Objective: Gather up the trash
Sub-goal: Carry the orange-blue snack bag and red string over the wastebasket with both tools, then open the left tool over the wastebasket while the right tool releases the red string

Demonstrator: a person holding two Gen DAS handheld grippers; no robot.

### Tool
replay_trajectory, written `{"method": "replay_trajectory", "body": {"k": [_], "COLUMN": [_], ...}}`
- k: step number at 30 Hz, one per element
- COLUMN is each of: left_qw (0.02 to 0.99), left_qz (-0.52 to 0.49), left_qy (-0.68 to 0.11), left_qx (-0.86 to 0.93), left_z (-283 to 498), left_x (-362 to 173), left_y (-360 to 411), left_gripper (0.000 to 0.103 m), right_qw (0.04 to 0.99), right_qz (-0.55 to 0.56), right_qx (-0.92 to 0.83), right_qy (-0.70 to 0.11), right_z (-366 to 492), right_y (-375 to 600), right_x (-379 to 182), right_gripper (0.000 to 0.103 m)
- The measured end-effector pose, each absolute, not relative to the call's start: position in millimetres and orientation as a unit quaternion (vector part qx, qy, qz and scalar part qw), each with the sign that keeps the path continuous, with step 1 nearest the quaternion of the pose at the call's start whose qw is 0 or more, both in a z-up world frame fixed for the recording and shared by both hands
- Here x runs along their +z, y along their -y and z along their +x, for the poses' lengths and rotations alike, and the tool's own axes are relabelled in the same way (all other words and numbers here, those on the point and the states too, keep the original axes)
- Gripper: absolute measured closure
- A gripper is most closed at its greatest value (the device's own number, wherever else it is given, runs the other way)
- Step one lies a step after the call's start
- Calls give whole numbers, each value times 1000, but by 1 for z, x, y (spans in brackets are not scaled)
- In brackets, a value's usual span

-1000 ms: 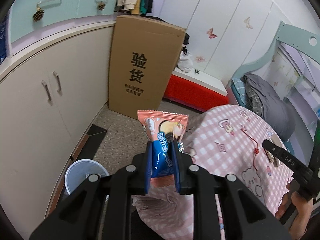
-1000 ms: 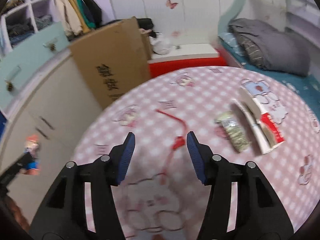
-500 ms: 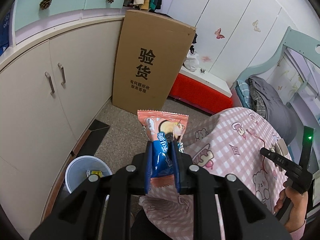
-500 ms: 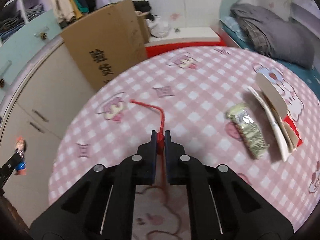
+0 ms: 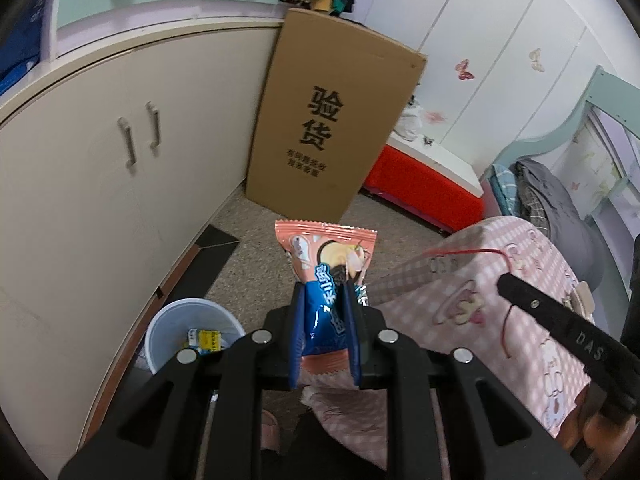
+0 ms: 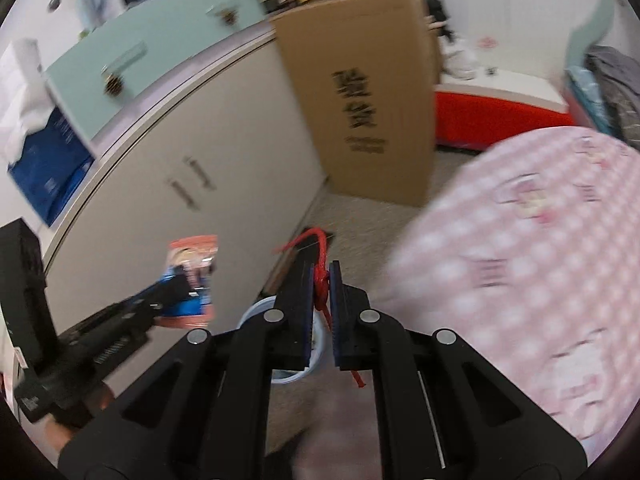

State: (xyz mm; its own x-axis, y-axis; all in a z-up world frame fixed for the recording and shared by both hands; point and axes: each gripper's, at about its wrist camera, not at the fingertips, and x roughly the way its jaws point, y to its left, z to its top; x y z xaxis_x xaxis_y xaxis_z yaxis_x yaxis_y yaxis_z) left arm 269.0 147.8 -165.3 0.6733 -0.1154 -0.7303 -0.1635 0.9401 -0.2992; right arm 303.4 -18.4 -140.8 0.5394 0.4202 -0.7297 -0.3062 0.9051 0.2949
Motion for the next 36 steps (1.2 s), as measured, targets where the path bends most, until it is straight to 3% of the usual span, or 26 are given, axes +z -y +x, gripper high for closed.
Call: {"method": "replay_trajectory", "body": {"k": [10,19,22,24,25,36], "left_qw": [875,850,847,844,843,830], "left_qz": [-178,-181,-171,-173,-172,-183], "left_qy": [-444,-478,-483,-486,-485,-499], "left_qx": [76,127,139,147,154,171], "left_z": [268,283,293,297,296,278], "left_x": [-221,-273,-282,-287,-289,-310], "left_y": [-218,-268,-276,-283,-286,-306], "left_gripper": [85,84,77,49,43,41], "right_qw": [829,809,806,804,803,795], "right_qz": [43,32,36,36,36,31], "right_qx": [248,243,240,240,240,250], "right_qy": [-500,-534,-540,-543,-544,-551], "right_z": [308,315,316,316,316,312], "right_y": [-91,-126,-131,-133,-134,-146], "right_x": [-220,-278,-290,-298,-300,-314], "right_gripper": [96,96,96,95,95,95]}}
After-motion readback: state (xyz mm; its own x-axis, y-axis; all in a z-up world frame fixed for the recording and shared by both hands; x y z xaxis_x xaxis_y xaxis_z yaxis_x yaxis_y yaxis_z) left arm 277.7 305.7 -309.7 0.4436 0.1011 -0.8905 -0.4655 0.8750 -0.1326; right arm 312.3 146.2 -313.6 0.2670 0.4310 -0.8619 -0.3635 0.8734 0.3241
